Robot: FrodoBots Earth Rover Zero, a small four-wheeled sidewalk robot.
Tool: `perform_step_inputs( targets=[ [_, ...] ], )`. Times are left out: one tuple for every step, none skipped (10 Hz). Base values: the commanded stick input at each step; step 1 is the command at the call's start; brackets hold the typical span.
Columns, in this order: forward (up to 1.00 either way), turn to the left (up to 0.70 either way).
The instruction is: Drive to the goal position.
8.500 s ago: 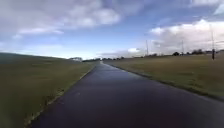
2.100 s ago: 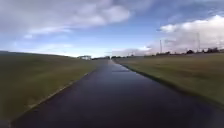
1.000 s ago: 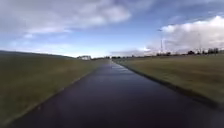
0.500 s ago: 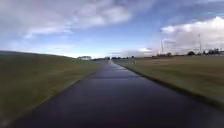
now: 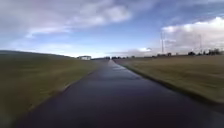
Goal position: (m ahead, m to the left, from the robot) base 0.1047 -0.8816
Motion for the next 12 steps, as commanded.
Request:
perform_step_inputs(
  targets=[
    [1.0, 0.0],
    [1.0, 0.0],
    [1.0, 0.0],
    [1.0, 0.0],
    [1.0, 0.0],
    [1.0, 0.0],
    [1.0, 0.0],
    [1.0, 0.0],
    [1.0, 0.0],
    [1.0, 0.0],
    [1.0, 0.0],
    [1.0, 0.0]
  ],
)
